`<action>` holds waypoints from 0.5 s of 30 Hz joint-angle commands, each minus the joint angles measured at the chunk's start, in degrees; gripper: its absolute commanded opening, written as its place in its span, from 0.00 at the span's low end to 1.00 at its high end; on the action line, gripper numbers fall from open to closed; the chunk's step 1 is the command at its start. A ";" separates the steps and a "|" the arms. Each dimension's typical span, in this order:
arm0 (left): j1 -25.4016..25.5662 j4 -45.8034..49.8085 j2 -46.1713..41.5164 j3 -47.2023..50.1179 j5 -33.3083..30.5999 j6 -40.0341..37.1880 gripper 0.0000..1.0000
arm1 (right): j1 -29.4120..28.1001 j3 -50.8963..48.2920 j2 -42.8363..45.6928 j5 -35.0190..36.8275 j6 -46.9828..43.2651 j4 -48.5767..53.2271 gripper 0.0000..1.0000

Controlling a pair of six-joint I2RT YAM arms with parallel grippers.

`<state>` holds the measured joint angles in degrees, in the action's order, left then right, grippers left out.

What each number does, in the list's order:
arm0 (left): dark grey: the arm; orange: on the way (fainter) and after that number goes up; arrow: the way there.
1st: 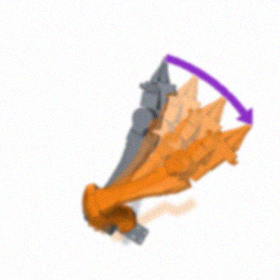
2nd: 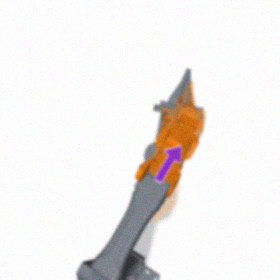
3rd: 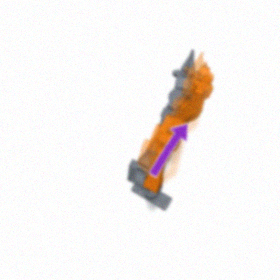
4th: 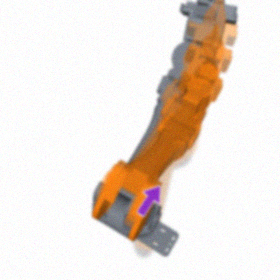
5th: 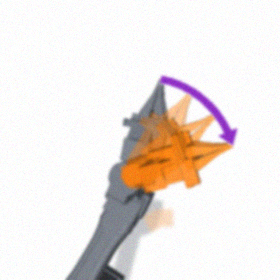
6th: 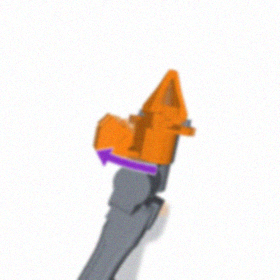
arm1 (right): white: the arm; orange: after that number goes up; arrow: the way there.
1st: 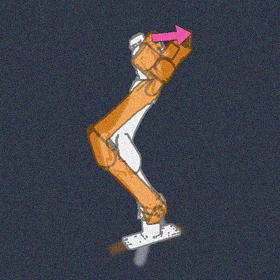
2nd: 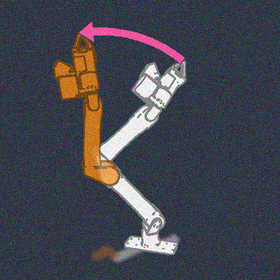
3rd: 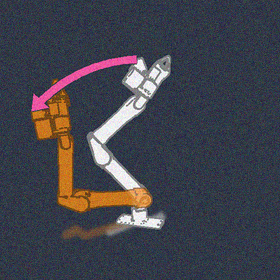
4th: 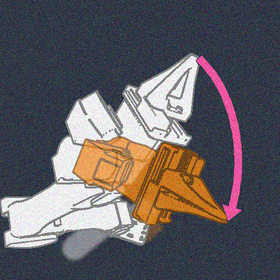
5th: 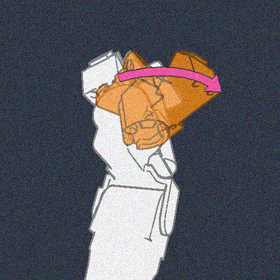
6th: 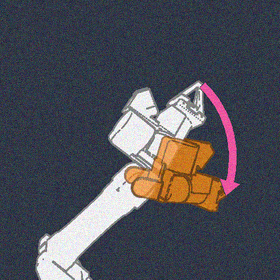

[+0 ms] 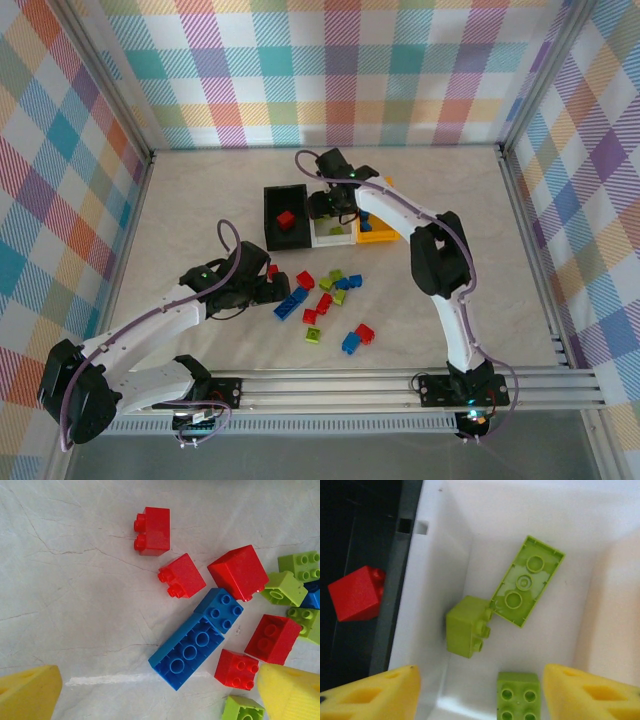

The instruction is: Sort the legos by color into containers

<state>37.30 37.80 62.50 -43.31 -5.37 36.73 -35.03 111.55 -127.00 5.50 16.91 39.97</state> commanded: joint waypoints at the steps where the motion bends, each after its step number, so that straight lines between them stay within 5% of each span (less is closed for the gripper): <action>1: -0.48 0.81 0.23 -0.52 1.77 -1.03 1.00 | 0.22 0.73 3.96 -1.11 1.40 0.76 0.72; 6: 1.38 -0.01 2.33 -2.04 4.72 -3.32 1.00 | 0.05 -9.28 13.49 -2.77 1.97 -3.57 0.75; 15: 17.73 2.32 13.91 -7.83 -0.03 -4.52 1.00 | 0.04 -33.24 30.91 -3.00 3.82 -10.15 0.78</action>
<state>50.78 37.58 73.80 -48.95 -3.40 33.36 -35.05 82.85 -98.45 3.01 19.31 32.23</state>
